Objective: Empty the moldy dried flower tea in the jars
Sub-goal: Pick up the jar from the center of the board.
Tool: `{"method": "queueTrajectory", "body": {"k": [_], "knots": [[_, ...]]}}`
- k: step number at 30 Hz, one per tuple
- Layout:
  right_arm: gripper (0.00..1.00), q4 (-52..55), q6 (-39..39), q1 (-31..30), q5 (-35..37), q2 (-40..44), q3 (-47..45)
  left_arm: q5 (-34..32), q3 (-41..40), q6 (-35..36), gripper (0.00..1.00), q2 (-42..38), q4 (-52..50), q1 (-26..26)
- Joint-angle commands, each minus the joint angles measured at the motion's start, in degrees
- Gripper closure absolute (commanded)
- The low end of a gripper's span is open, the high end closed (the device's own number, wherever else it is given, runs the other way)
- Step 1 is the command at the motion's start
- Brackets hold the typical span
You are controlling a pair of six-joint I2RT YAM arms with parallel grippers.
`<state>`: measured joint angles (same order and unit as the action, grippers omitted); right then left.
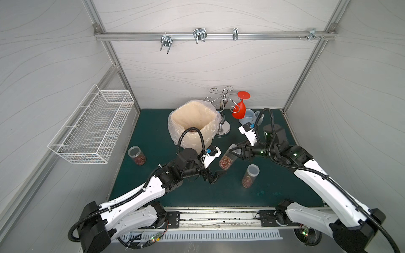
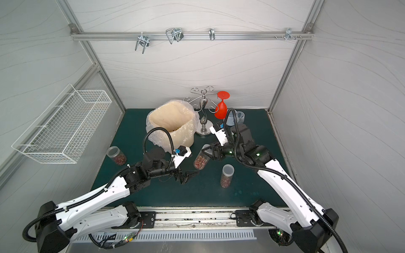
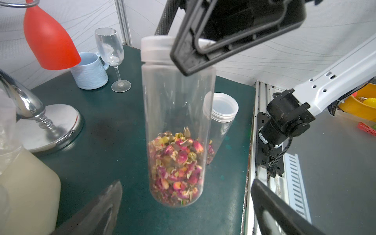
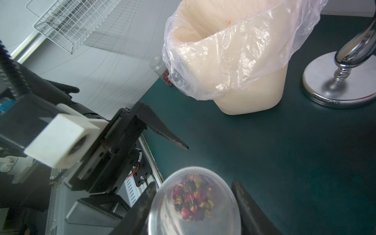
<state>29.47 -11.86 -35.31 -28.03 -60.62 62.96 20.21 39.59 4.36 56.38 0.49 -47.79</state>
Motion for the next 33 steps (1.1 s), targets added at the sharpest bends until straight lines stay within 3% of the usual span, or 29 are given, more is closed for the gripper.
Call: {"method": "queueTrajectory", "body": {"k": [1, 10, 21, 28, 33], "knots": [[0.68, -3.24, -2.56, -1.41, -1.99, -1.02, 0.85, 1.54, 0.34, 1.44, 0.01, 1.0, 6.0, -0.18], [0.68, -5.43, -3.95, -5.93, -0.36, -3.08, 1.15, 1.64, 0.0, 3.0, 0.12, 2.78, 8.08, -0.22], [0.68, -7.61, -5.46, -6.0, -1.06, -3.09, 0.24, 1.12, -0.75, 3.2, 0.27, 4.55, 10.26, -0.2], [0.66, -7.09, -4.77, -6.01, -1.16, -3.18, 0.28, 0.19, -1.85, 4.28, 0.43, 3.42, 10.98, -0.2], [0.63, -6.38, -4.32, -6.03, -1.15, -3.12, 0.55, -0.99, -2.5, 5.67, 0.49, 2.69, 10.46, -0.2]]}}
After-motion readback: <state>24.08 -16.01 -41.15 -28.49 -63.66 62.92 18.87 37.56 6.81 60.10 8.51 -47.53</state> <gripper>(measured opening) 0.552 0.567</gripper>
